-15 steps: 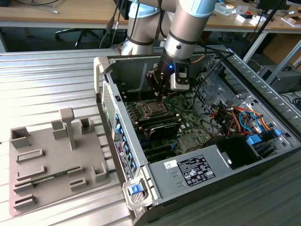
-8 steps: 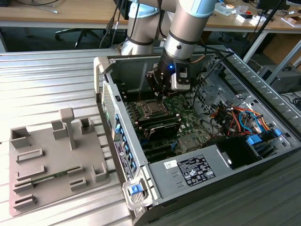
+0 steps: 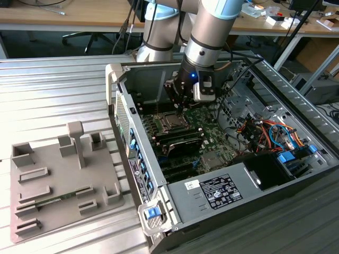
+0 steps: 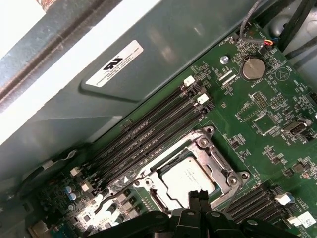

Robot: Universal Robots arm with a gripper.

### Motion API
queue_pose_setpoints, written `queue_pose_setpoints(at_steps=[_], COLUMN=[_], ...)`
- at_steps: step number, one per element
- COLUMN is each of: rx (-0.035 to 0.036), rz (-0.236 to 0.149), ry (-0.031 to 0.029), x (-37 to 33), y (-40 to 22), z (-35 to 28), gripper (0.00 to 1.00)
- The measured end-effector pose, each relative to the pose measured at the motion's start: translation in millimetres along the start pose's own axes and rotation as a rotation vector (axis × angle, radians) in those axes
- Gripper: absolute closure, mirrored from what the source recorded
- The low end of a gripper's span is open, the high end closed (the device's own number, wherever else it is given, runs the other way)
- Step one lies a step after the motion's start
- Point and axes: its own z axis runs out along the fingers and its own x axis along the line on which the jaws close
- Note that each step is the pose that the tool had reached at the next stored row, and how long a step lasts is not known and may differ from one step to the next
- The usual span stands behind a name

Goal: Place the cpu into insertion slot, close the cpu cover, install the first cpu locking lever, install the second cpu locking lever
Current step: 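Install the first cpu locking lever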

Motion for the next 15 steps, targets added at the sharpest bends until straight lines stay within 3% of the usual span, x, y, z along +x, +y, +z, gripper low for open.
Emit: queue_pose_setpoints(at_steps=[15], rx=[0.0017], rz=[-0.057], ry=[-0.0032], x=[0.0], y=[0.0], z=[0.0], gripper=[0.89])
